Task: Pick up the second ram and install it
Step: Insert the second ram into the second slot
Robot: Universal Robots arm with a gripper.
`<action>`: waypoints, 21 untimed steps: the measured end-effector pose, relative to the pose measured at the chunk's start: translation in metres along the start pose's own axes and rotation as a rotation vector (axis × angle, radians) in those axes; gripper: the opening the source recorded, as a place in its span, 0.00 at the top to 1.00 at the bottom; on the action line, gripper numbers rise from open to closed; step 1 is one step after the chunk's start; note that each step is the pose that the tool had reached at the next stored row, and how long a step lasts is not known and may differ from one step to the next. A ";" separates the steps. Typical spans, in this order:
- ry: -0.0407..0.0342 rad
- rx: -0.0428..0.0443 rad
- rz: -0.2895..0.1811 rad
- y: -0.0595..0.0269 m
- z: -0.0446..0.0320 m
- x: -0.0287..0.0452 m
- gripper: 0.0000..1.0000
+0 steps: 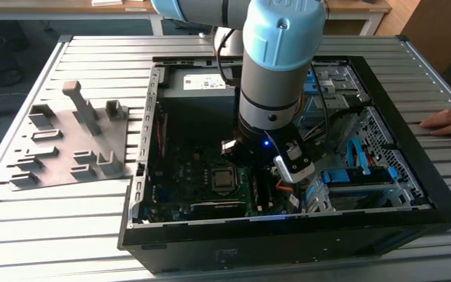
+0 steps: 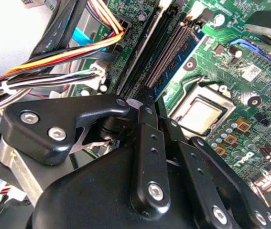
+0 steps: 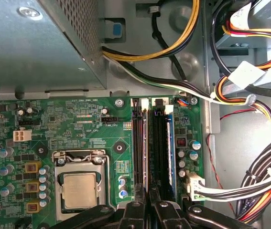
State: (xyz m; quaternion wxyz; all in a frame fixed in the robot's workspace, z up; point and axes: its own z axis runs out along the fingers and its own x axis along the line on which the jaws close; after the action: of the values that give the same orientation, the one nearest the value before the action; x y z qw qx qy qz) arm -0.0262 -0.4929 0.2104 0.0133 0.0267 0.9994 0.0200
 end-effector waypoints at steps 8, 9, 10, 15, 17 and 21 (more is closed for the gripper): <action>0.0001 0.0015 -0.001 0.0002 -0.0031 -0.0002 0.86; 0.0003 0.0020 -0.001 0.0002 -0.0046 -0.0002 0.86; 0.0008 0.0027 -0.001 0.0003 -0.0060 -0.0005 0.86; 0.0127 0.0032 -0.013 0.0005 -0.0061 -0.0060 0.86; 0.0142 0.0034 -0.015 0.0006 -0.0057 -0.0070 0.86; 0.0151 0.0031 -0.016 0.0005 -0.0026 -0.0081 0.86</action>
State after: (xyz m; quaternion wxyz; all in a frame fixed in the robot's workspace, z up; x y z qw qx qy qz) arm -0.0182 -0.4929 0.2132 0.0058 0.0187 0.9996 0.0185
